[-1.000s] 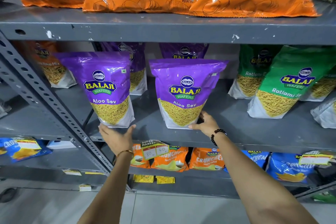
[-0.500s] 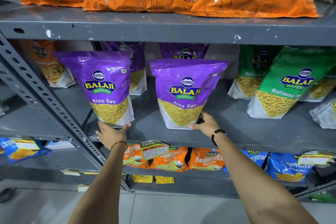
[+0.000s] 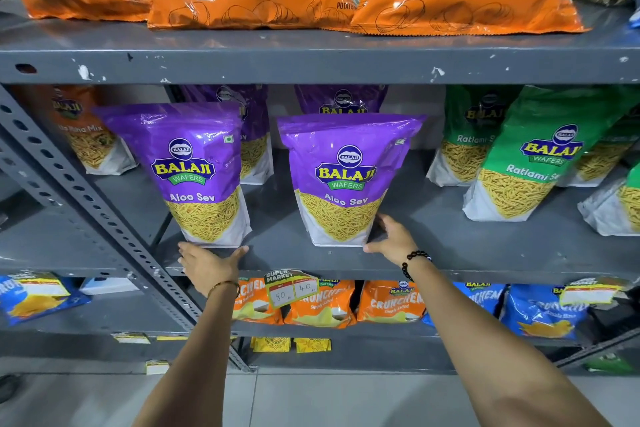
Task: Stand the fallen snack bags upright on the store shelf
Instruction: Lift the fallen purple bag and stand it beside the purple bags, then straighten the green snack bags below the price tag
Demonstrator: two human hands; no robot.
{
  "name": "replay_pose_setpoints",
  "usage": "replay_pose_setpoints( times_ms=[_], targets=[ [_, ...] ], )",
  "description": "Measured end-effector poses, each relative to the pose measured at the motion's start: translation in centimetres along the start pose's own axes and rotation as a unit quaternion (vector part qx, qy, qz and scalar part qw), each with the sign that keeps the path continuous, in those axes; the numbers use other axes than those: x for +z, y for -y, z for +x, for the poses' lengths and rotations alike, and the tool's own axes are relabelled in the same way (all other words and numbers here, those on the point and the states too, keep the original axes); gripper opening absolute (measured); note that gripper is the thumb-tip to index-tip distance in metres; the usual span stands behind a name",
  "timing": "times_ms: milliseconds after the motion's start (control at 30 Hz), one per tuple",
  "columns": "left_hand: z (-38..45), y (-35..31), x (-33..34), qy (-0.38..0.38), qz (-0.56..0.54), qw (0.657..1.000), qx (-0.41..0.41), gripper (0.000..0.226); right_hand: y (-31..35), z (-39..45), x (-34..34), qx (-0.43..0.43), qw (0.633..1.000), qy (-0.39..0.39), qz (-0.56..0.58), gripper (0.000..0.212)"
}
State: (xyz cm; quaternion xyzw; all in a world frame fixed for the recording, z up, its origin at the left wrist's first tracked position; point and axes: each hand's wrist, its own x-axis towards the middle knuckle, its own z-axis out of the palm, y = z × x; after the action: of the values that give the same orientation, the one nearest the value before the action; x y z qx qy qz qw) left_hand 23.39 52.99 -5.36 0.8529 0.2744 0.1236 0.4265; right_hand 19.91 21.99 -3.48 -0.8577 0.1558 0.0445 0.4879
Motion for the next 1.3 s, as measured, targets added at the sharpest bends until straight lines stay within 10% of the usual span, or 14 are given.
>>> replay_pose_setpoints(
  times_ms=[233,633,1300],
  targets=[
    [-5.9,-0.3,1.7,0.039,0.027,0.996,0.073,0.107,-2.5,-3.6,-0.7,0.016,0.989,-0.053,-0.135,0.087],
    [-21.1,-7.0,11.6,0.285,0.055,0.916,0.276,0.072,-9.2,-8.3,-11.8,0.092,0.965,-0.242,-0.033,0.072],
    [-27.6,-22.6,24.1,0.373,-0.053,0.915,0.142,0.079,-14.8,2.7,-27.0,0.086,0.974,-0.091,0.187,0.092]
  ],
)
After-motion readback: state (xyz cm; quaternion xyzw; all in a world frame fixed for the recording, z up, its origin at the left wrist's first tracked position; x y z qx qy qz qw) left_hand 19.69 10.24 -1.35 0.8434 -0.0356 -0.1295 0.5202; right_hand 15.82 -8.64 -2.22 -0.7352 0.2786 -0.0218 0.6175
